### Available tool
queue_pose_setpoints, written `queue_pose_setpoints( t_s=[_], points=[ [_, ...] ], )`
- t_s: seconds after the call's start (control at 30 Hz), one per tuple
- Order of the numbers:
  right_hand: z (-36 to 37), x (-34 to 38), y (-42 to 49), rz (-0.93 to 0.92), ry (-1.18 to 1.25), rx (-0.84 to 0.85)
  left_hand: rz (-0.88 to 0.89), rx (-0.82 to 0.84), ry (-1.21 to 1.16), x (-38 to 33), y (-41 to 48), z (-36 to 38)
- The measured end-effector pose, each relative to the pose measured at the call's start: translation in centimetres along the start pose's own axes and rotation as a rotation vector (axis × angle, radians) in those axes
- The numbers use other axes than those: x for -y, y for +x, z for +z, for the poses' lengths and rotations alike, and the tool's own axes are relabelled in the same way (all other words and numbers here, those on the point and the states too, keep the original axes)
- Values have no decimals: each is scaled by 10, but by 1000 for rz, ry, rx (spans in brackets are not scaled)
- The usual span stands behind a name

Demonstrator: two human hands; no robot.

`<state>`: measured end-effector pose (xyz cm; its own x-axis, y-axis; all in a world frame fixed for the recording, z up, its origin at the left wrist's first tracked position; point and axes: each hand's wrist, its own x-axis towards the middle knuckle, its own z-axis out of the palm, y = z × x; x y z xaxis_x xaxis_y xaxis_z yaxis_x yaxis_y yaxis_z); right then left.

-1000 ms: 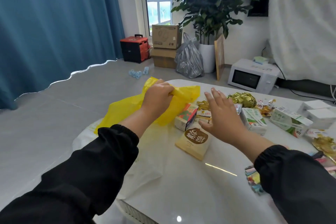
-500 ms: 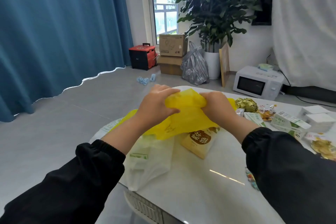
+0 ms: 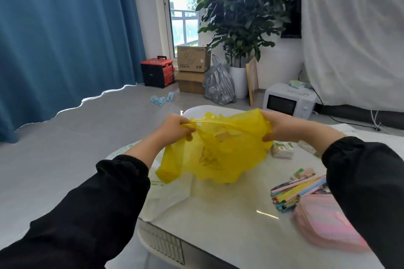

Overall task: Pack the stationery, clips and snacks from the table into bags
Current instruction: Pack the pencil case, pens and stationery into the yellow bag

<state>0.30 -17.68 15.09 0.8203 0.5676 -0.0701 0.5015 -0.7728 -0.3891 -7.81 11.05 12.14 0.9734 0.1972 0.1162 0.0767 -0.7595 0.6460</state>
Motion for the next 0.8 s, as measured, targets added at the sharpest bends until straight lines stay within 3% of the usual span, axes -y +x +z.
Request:
queue_pose_setpoints(
  t_s=[0.07,0.17,0.2,0.27,0.37,0.47,0.63,0.8],
  points=[
    [-17,-4,-8,19,80,99,28,-40,0,-20,-1,-13],
    [-39,17,-24,-33,589,-142,86,-56,33,-43,-2,-27],
    [-40,29,-26,-54,646,-219,109,-70,40,-50,-3,-29],
    [-26,56,-27,-57,547,-209,157,-113,48,-63,-6,-26],
    [19,76,-16,41,164,-133,202,-136,53,-72,-10,-17],
    [48,55,-5,142,-177,-287,184,-173,36,-58,-13,-16],
    [50,34,-3,169,-219,-414,109,-33,-8,-16,-25,-21],
    [47,40,0,161,-217,-402,59,106,-129,-1,-39,-29]
  ],
)
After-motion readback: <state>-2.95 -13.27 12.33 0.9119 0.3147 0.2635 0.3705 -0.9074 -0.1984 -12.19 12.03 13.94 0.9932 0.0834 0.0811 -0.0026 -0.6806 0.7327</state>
